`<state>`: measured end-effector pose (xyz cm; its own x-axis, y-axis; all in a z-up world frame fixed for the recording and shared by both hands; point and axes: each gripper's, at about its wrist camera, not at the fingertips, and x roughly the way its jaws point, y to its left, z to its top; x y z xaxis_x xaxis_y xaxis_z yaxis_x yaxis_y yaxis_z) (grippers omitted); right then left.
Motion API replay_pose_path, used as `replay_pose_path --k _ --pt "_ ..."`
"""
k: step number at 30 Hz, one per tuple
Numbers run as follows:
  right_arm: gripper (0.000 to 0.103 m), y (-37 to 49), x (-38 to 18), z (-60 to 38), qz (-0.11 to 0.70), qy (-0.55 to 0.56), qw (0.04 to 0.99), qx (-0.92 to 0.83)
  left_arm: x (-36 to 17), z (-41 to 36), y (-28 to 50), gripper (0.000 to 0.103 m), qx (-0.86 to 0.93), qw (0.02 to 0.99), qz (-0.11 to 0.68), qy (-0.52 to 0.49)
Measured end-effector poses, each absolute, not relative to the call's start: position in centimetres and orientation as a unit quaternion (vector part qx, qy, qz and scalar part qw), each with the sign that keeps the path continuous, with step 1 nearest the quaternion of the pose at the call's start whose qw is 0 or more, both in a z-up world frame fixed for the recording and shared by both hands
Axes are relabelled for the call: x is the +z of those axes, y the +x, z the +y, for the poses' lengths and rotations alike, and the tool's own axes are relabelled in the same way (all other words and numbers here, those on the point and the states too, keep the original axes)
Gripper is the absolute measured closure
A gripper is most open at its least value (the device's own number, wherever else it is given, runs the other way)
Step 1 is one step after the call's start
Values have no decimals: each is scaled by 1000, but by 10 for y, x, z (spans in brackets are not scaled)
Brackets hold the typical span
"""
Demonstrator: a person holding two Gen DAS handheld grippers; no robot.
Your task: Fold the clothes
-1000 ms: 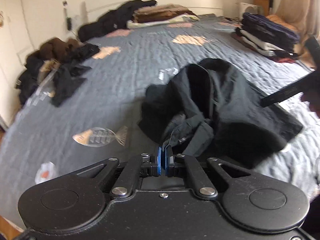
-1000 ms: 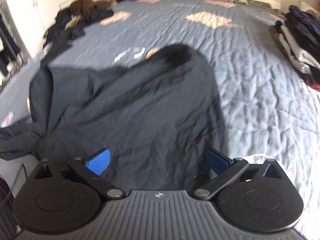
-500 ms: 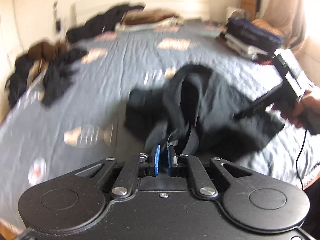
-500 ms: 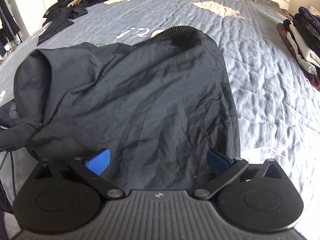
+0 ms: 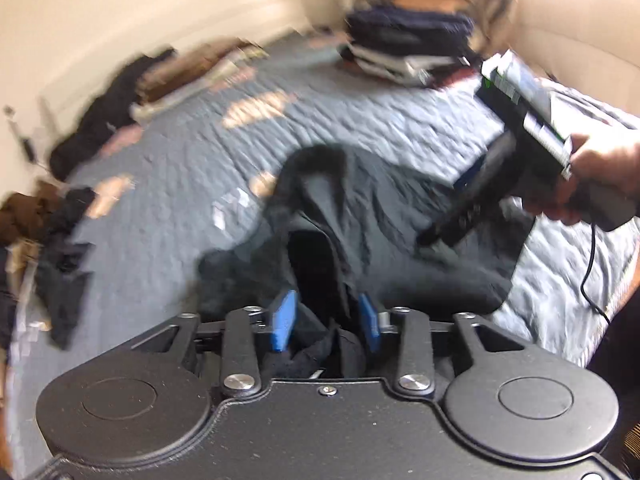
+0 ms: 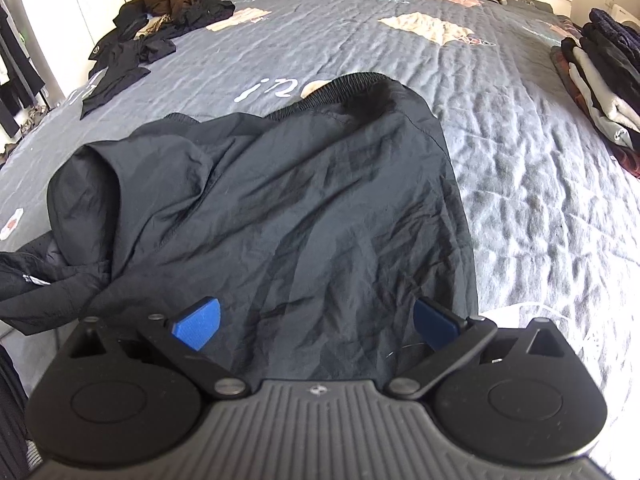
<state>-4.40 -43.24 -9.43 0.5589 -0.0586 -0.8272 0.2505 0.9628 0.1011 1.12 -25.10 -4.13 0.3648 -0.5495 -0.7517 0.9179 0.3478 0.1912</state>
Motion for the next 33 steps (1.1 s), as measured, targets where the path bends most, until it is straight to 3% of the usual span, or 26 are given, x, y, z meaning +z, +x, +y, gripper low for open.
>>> replay_pose_path --k 18,20,21,25,33 --pt "0 -49 -82 -426 439 123 889 -33 -123 -287 70 79 -440 714 413 354" --pt "0 -50 -79 -421 436 118 892 -13 -125 -283 71 86 -442 717 414 344" --pt "0 -51 -77 -419 434 116 893 -3 -124 -281 71 93 -444 719 415 337" --pt "0 -52 -71 -405 428 97 898 24 -113 -270 68 100 -451 736 404 302" --pt "0 -53 -58 -384 416 56 907 33 -67 -223 71 102 -480 766 398 157"
